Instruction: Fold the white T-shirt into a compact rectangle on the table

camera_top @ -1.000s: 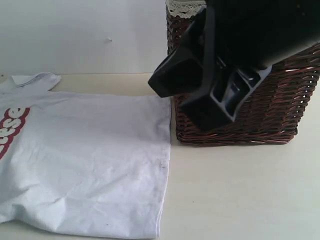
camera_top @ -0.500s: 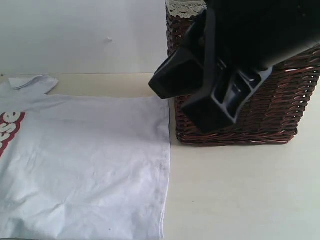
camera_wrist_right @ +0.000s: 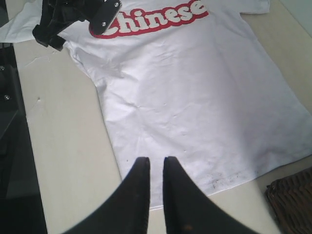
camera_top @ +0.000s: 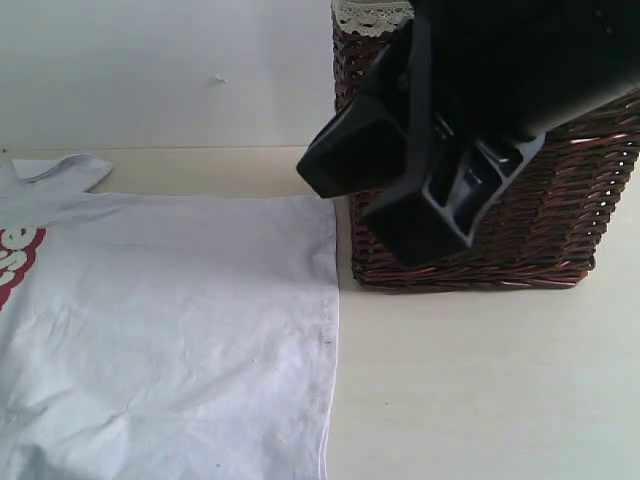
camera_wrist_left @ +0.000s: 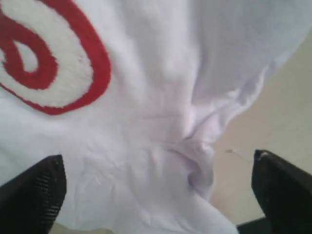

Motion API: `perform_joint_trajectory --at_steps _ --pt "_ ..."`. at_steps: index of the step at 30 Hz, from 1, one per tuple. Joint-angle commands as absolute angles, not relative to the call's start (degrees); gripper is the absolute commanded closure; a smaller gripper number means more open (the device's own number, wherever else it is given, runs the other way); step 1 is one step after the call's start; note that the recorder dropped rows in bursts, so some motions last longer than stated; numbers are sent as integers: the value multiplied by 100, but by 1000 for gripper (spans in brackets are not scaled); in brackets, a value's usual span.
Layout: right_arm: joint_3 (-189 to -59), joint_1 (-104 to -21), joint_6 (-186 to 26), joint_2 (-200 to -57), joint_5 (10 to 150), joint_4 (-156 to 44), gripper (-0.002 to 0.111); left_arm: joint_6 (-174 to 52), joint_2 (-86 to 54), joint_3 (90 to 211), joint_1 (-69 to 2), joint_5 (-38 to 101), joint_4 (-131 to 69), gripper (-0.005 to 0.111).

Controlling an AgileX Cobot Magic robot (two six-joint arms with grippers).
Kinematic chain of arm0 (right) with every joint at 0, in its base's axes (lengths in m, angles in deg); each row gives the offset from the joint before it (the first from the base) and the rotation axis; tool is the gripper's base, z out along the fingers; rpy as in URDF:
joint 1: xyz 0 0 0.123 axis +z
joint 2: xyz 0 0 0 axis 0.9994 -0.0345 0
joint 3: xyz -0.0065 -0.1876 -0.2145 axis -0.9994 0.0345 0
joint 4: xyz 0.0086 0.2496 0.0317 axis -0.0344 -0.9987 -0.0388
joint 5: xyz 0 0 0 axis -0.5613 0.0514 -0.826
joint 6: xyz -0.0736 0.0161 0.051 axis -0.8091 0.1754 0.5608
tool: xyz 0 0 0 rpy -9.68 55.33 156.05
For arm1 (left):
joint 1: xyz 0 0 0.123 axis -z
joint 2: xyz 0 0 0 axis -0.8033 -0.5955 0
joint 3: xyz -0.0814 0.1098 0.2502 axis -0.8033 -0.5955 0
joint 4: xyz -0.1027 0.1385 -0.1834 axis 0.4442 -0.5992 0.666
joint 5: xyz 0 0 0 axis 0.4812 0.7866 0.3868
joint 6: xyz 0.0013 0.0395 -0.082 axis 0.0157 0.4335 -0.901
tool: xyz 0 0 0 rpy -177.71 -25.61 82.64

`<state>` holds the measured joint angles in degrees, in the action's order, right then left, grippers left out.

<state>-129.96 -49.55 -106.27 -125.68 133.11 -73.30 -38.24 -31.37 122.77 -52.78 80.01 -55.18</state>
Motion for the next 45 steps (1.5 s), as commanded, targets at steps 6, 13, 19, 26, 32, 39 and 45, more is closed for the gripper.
perform_joint_trajectory --at_steps 6,13,19,26,32,39,45 --pt "-12977 -4943 -10610 -12535 13290 -7367 95 -3807 -2740 12651 -5275 5674 -3906 6" --pt "-12977 -4943 -10610 -12535 13290 -7367 95 -3873 -2962 12397 -5275 5235 -3523 6" --pt "-12977 -4943 -10610 -12535 13290 -7367 95 -3825 -3530 12230 -5275 5345 -3523 6" --pt "-12977 -4943 -10610 -12535 13290 -7367 95 -3755 -4160 12230 -5275 6140 -3574 14" --pt "-12977 -4943 -10610 -12535 13290 -7367 95 -3731 -4349 12230 -5275 6424 -3615 41" --pt "-12977 -4943 -10610 -12535 13290 -7367 95 -3538 -4097 12330 -5275 6761 -3647 27" --pt "-12977 -4943 -10610 -12535 13290 -7367 95 -3451 -3781 12444 -5275 6820 -2983 26"
